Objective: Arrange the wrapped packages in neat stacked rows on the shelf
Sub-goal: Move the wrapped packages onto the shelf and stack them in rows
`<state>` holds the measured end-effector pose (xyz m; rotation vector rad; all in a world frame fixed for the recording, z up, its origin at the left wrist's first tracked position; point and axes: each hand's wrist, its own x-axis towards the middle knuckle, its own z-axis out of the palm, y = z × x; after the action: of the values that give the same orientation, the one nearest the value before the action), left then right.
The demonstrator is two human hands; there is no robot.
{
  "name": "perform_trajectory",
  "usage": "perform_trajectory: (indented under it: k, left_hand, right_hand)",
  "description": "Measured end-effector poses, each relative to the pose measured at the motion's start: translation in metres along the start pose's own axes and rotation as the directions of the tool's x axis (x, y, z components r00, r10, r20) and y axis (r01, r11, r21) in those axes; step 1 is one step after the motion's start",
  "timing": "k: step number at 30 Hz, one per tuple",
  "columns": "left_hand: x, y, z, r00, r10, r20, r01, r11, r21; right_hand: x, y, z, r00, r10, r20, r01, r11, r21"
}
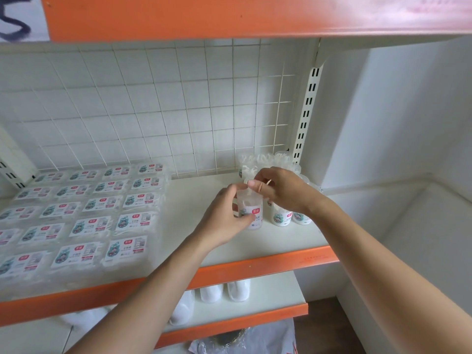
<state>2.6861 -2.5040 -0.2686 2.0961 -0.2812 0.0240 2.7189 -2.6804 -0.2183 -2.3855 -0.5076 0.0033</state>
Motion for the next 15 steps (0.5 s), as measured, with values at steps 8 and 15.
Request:
perform_trajectory:
  k: [8,15]
  left_hand:
    - [0.003,-0.021,0.015,0.998,0.012,0.061,-0.02,0.989,0.144]
    - [0.011,-0.017,0.02,0.989,0.14,0.04,-0.143,0.885,0.442]
  right_hand:
    - [-0.013,0.047,0.005,0.972,0.011,-0.234,-0.1,0.924,-0.369]
    - [-0.02,0.06,0.008,0.987,0.079,-0.14,-0.131,0.897,-0.421]
